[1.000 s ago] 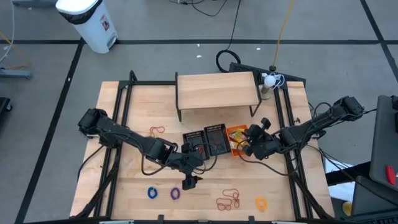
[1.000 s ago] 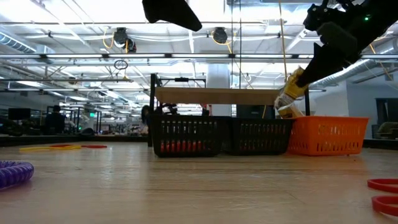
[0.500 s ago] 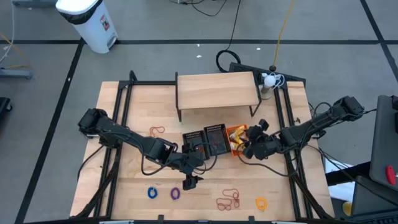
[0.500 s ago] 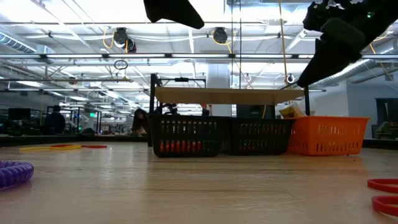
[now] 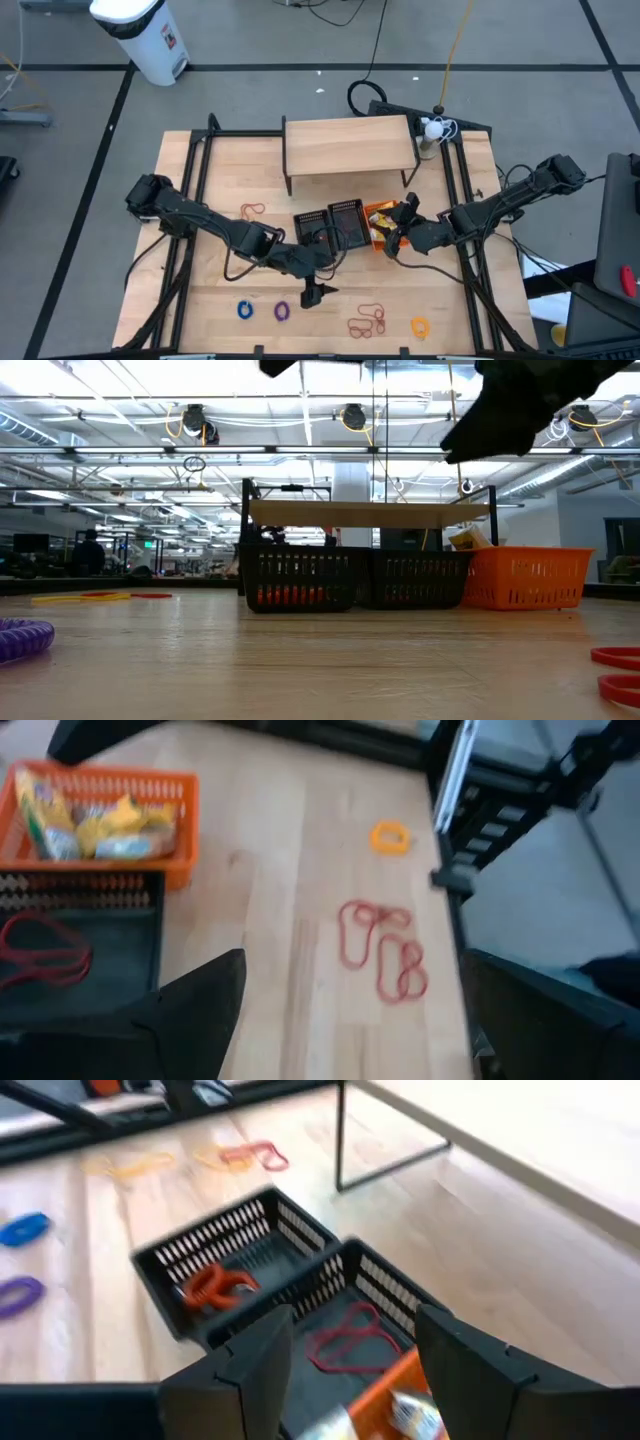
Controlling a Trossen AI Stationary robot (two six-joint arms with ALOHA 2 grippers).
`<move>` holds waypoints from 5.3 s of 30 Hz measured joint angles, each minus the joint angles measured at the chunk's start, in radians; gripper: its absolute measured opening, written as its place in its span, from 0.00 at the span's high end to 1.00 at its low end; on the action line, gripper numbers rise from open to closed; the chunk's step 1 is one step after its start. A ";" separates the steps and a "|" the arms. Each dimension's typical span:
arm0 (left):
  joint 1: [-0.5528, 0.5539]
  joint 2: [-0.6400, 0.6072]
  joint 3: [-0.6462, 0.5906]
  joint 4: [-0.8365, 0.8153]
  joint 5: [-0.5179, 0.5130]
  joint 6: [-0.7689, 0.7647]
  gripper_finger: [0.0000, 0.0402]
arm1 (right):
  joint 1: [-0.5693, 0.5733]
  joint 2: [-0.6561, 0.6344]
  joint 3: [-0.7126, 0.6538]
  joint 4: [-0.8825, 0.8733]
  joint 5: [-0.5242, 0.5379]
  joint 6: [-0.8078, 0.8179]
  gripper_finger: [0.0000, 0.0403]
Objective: Pick & Place Office Desk Supplies
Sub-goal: Put the orange rubber band into the right black bin
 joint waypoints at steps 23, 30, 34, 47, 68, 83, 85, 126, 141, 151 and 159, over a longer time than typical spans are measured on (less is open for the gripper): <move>0.000 0.001 0.000 0.455 0.000 0.019 0.08 | 0.027 0.000 0.000 0.105 -0.008 -0.015 0.51; -0.015 0.001 0.000 0.243 0.005 0.257 0.06 | 0.027 0.000 0.000 0.128 -0.057 -0.099 0.51; -0.030 0.001 0.000 0.051 0.014 0.279 0.07 | 0.025 0.000 0.000 0.129 -0.053 -0.150 0.51; -0.008 0.000 0.001 0.078 0.080 0.304 0.07 | -0.066 0.000 0.000 0.246 -0.051 -0.381 0.52; 0.012 0.009 0.000 0.112 0.052 0.237 0.11 | -0.093 0.014 0.000 0.223 -0.287 -0.372 0.53; 0.032 -0.009 0.000 -0.155 -0.139 0.327 0.26 | -0.025 -0.070 0.000 0.047 -0.144 -0.376 0.59; 0.023 -0.013 0.000 -0.261 -0.205 0.301 0.27 | 0.013 -0.109 0.000 -0.042 -0.115 -0.328 0.61; -0.179 -0.275 -0.222 -0.454 -0.586 0.091 0.19 | 0.382 -0.864 -0.671 0.397 -0.137 -0.430 0.68; -0.380 -0.385 -0.223 -0.774 -0.880 -0.363 0.22 | 0.198 -0.754 -0.673 0.288 -0.331 -0.215 0.68; -0.577 -0.416 -0.301 -1.193 -1.076 -1.041 0.20 | 0.093 -0.675 -0.673 0.308 -0.397 -0.235 0.74; -0.725 -0.547 -0.599 -1.064 -1.161 -1.298 0.19 | 0.061 -0.675 -0.674 0.362 -0.419 -0.285 0.76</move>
